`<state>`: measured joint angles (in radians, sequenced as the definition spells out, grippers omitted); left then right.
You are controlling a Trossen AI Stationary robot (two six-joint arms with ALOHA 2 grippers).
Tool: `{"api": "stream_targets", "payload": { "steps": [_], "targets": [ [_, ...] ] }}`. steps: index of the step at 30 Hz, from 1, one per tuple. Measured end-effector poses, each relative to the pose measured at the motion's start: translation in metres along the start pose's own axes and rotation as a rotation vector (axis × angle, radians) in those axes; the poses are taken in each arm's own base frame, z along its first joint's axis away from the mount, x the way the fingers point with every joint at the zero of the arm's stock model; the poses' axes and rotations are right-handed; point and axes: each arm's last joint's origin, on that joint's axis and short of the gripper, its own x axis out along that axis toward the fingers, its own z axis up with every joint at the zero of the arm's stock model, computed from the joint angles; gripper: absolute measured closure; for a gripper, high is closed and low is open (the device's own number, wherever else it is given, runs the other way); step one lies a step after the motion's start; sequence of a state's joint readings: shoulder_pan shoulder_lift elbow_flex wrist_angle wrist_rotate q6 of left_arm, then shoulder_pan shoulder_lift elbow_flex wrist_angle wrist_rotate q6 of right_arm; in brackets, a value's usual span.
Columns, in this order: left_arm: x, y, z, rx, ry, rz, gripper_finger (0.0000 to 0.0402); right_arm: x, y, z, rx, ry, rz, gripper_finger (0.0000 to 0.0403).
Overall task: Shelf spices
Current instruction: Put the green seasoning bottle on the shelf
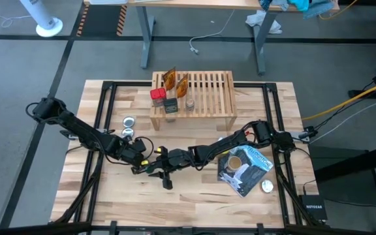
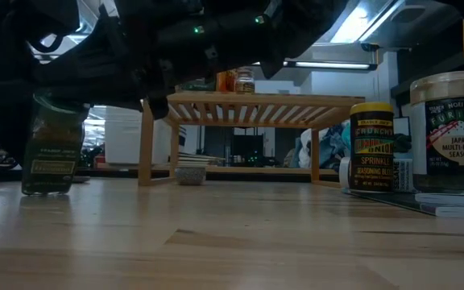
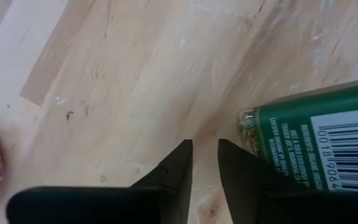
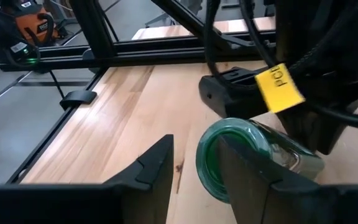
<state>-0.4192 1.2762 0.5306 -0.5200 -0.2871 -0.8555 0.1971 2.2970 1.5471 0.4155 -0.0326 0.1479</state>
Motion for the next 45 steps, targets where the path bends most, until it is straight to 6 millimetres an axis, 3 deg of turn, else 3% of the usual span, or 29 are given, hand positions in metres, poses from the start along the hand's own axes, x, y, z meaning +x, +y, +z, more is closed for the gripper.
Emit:
{"api": "stream_targets", "payload": {
  "steps": [21,34,45],
  "targets": [
    [0.000,0.001,0.000,0.037,-0.004,0.017,0.0400,-0.001,-0.013,0.005,0.009,-0.044,-0.040,0.0269],
    [-0.001,0.003,0.001,0.048,-0.041,0.055,0.0401,-0.001,-0.019,0.007,0.021,-0.060,-0.048,0.0269],
    [-0.011,0.011,0.000,0.030,-0.066,0.106,0.0401,0.003,-0.024,0.026,0.020,0.002,-0.096,0.0269]
  ]
}}
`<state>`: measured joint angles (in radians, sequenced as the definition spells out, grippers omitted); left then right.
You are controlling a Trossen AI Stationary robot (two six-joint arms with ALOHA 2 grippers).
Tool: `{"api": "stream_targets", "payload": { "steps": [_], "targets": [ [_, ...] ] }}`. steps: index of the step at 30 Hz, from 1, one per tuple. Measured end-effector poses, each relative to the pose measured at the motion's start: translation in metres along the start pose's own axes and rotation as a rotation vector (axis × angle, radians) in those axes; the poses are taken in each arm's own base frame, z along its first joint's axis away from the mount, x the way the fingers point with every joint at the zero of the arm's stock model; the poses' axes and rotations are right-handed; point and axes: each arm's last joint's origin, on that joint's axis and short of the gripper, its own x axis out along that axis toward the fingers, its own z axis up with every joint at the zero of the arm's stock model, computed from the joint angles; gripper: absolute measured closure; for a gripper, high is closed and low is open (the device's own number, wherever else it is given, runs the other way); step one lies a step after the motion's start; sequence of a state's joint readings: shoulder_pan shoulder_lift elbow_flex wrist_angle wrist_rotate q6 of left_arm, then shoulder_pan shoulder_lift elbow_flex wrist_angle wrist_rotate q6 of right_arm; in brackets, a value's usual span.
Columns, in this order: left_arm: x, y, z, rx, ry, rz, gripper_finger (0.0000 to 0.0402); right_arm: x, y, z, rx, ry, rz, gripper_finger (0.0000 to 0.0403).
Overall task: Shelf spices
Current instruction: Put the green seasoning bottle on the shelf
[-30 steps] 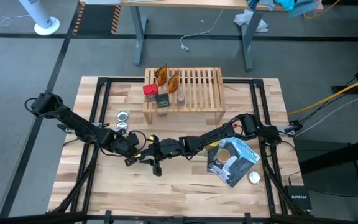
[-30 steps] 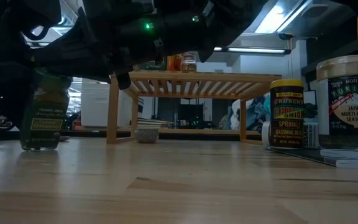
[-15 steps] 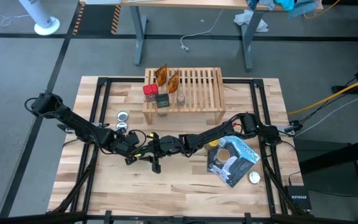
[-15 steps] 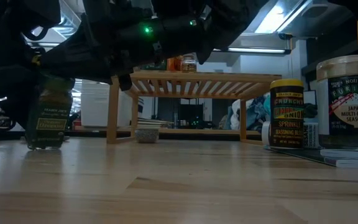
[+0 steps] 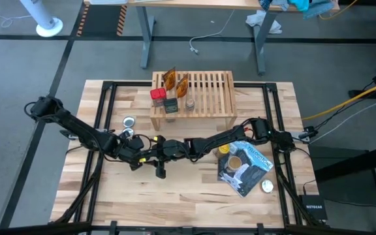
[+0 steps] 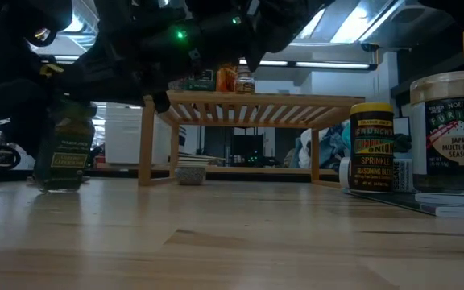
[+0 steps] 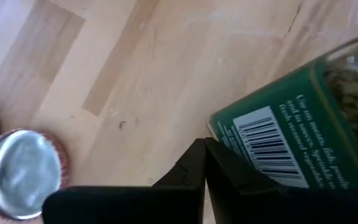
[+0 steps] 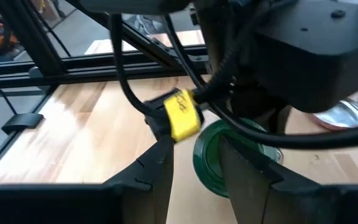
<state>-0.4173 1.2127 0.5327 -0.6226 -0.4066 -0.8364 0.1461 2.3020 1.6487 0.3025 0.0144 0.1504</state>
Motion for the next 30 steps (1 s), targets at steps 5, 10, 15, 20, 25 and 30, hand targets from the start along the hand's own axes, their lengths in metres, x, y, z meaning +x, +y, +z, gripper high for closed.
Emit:
{"api": "stream_targets", "payload": {
  "steps": [5,10,15,20,25,30],
  "targets": [
    [-0.0032,0.0022,0.0003,-0.006,-0.012,-0.001,0.0401,0.0000,-0.0053,0.0016,0.005,0.005,-0.005,0.0269],
    [-0.0033,0.0034,-0.0006,-0.011,-0.003,0.010,0.0401,0.0000,-0.0054,0.0020,0.006,0.003,-0.005,0.0269],
    [-0.0033,0.0032,-0.0004,-0.025,-0.005,0.007,0.0401,0.0000,-0.0049,0.0019,0.005,0.003,-0.004,0.0269],
    [-0.0032,0.0006,0.0019,-0.034,-0.028,-0.019,0.0400,0.0000,-0.0047,0.0026,0.005,0.000,-0.003,0.0269],
    [-0.0033,-0.0026,0.0044,-0.026,-0.048,-0.054,0.0401,-0.0005,-0.0043,0.0036,0.005,-0.003,-0.001,0.0269],
    [-0.0034,-0.0037,0.0050,-0.035,-0.048,-0.070,0.0401,-0.0006,-0.0043,0.0039,0.005,-0.005,-0.001,0.0269]
  ]
}}
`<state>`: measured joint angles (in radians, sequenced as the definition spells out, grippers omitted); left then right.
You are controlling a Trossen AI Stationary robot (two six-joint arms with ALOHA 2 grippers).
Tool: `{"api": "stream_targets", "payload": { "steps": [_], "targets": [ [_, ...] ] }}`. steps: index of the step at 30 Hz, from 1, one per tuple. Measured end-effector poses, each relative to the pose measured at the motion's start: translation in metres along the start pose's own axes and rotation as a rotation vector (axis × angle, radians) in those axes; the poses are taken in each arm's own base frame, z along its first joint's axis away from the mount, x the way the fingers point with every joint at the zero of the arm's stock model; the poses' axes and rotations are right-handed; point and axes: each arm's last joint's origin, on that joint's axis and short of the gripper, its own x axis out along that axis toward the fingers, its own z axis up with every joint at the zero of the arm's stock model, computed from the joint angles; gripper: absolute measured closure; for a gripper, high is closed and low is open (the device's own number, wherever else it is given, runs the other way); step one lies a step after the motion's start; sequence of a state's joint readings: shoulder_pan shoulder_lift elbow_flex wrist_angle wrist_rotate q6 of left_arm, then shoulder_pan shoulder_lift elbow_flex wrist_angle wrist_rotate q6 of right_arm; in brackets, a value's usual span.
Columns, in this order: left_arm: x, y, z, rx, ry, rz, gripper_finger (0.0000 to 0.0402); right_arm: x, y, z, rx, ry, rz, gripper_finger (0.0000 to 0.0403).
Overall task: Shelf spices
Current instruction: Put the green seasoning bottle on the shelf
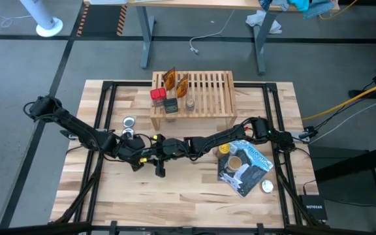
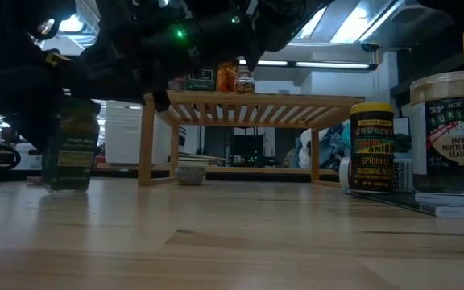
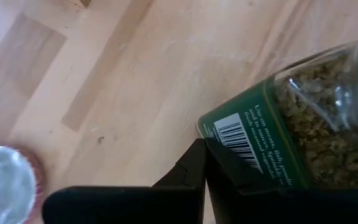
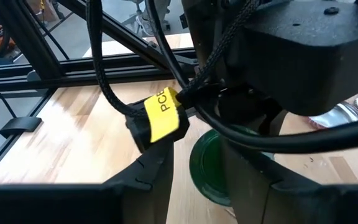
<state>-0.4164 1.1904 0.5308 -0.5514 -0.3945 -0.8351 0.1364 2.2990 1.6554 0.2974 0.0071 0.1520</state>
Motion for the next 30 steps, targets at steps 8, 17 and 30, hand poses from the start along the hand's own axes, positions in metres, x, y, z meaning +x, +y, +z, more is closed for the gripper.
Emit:
{"api": "stream_targets", "payload": {
  "steps": [8,17,30],
  "targets": [
    [0.000,-0.003,0.001,-0.006,-0.004,-0.037,0.0401,0.000,0.000,0.001,-0.001,-0.001,0.001,0.0269],
    [0.000,0.001,-0.002,0.016,0.033,0.004,0.0400,0.000,0.000,0.001,0.000,0.000,0.008,0.0269],
    [-0.001,0.014,-0.012,0.000,0.123,0.138,0.0400,-0.013,-0.004,0.021,-0.014,-0.013,0.024,0.0269]
  ]
}}
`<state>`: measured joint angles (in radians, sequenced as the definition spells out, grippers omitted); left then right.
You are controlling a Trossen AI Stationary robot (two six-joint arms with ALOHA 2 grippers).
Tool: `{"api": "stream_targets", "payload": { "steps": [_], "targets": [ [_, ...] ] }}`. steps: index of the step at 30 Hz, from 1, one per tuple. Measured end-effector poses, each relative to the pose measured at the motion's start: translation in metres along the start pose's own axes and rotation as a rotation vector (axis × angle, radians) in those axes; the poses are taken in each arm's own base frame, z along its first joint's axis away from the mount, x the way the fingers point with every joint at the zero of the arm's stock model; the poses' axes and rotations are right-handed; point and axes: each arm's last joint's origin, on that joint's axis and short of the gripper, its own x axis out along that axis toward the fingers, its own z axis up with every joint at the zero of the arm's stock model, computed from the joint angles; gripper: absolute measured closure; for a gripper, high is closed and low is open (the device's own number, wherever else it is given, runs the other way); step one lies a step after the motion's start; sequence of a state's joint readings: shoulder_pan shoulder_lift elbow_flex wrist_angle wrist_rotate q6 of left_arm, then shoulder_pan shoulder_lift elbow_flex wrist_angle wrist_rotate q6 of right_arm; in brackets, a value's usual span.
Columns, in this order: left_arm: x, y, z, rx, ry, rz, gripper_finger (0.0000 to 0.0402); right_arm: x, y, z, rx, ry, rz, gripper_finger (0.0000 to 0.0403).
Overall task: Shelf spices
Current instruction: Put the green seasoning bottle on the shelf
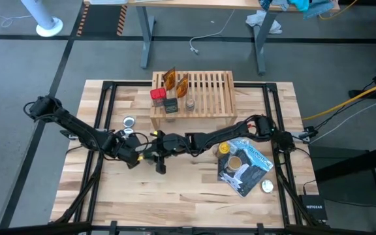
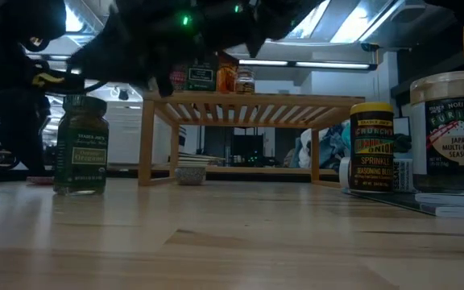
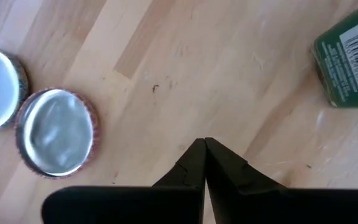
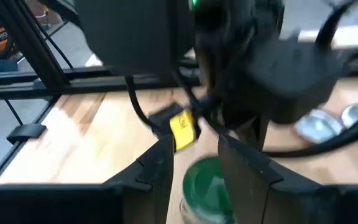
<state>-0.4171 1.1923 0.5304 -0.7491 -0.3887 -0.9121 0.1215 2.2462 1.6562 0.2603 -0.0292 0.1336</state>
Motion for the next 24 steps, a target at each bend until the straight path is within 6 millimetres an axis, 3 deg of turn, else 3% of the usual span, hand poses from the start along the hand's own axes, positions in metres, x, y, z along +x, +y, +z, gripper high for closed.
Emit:
{"api": "stream_targets", "payload": {
  "steps": [6,11,24],
  "targets": [
    [-0.002,0.001,0.000,0.013,-0.007,-0.009,0.0400,-0.030,0.005,0.029,-0.082,0.077,-0.006,0.0269],
    [-0.010,0.005,0.002,0.025,-0.041,-0.048,0.0400,-0.053,0.008,0.038,-0.102,0.208,-0.014,0.0269],
    [-0.044,0.028,-0.003,0.018,-0.179,-0.151,0.0400,-0.079,0.003,-0.002,-0.042,0.717,-0.096,0.0269]
  ]
}}
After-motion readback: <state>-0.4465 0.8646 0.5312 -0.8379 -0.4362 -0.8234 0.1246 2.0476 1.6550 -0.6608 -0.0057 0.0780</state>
